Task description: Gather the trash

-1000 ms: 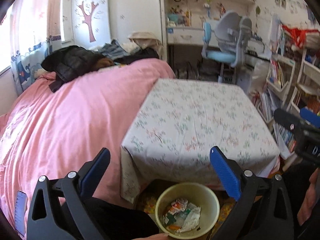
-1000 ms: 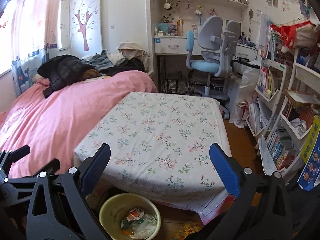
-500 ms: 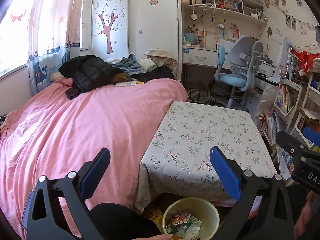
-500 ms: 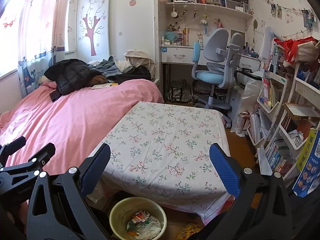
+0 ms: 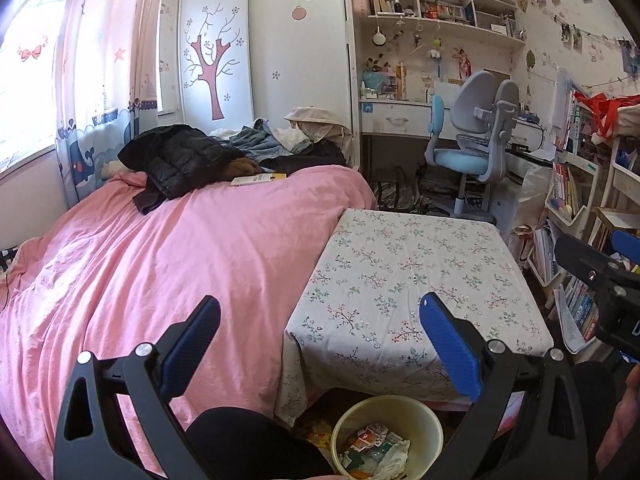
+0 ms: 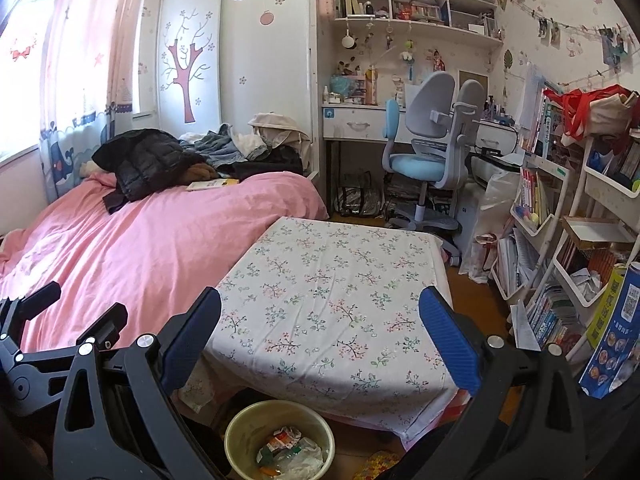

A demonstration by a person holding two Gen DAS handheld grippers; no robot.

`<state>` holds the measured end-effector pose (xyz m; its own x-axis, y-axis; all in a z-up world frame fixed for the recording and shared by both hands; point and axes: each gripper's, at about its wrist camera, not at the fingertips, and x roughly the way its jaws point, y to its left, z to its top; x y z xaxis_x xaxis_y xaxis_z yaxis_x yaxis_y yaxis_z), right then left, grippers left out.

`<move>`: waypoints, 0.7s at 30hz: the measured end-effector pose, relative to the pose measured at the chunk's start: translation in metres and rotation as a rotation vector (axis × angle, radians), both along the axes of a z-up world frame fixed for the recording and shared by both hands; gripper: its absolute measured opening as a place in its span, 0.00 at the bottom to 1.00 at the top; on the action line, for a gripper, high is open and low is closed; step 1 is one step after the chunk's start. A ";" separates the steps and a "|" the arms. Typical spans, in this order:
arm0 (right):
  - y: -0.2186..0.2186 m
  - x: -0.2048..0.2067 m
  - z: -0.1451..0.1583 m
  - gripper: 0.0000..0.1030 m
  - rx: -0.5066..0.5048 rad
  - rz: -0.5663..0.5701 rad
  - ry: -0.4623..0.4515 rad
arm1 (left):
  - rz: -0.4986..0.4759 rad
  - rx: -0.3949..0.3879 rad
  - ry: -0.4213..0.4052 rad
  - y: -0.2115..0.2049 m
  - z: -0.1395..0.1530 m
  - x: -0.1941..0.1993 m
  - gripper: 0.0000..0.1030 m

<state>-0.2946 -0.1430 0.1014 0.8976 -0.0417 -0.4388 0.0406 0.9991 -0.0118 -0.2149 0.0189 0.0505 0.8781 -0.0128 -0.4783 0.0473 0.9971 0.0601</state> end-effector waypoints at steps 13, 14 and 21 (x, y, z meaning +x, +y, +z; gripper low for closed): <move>0.007 -0.001 0.003 0.93 -0.014 0.022 -0.003 | 0.025 -0.001 -0.007 0.007 0.003 -0.003 0.92; 0.006 -0.001 0.002 0.93 -0.014 0.021 -0.003 | 0.025 -0.002 -0.007 0.007 0.004 -0.004 0.92; 0.011 -0.002 0.003 0.93 -0.026 0.024 -0.007 | 0.029 -0.007 -0.010 0.007 0.004 -0.004 0.92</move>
